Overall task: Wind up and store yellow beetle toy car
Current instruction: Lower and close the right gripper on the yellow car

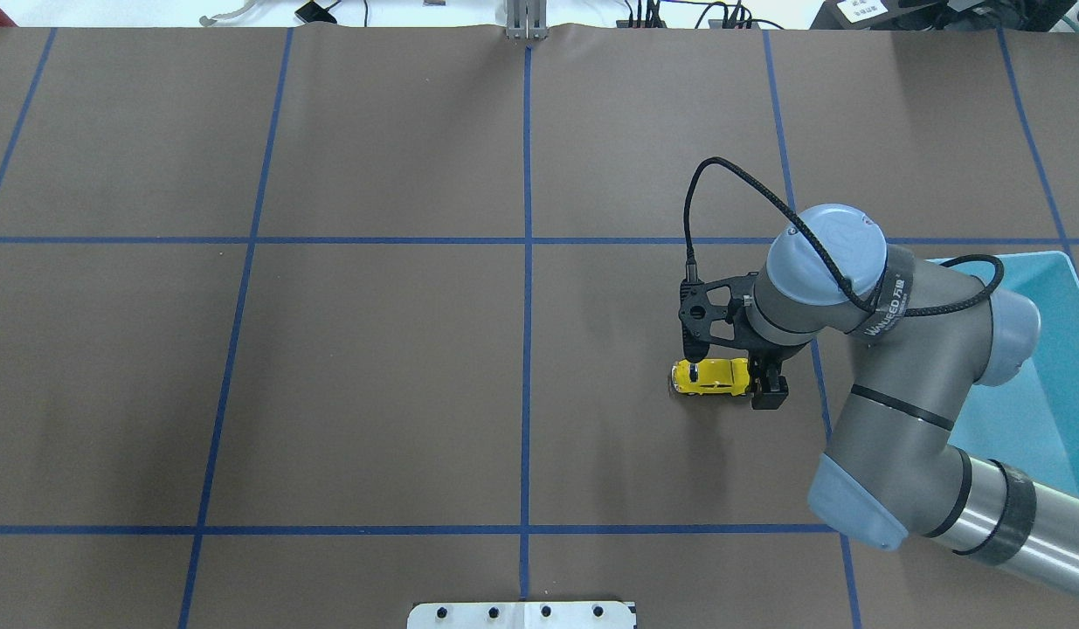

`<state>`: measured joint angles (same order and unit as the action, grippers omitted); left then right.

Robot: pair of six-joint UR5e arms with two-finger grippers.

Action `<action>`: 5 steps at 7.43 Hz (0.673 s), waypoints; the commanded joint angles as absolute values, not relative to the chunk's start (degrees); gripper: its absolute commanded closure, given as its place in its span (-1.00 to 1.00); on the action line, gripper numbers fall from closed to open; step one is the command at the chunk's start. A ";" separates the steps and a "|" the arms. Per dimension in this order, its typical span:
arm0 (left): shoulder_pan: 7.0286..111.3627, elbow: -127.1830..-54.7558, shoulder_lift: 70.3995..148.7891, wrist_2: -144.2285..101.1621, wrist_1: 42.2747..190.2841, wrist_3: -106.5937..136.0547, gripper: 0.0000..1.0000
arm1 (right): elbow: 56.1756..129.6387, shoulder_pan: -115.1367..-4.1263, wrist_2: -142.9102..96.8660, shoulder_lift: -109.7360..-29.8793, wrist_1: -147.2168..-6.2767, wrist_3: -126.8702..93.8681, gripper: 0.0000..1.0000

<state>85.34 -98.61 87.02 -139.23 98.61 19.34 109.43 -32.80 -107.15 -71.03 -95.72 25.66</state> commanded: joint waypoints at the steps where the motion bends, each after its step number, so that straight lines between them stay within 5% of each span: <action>1: 85.34 -98.53 87.01 -139.22 98.61 19.34 -0.98 | 107.24 -31.38 -106.52 -70.58 -95.71 25.84 -1.00; 5: 85.34 -98.53 86.84 -139.22 98.61 19.25 -0.99 | 101.96 -30.76 -105.39 -67.07 -95.71 25.66 -0.95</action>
<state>85.34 -98.56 86.88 -139.22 98.61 19.32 103.54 -30.91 -105.83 -68.14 -95.71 25.74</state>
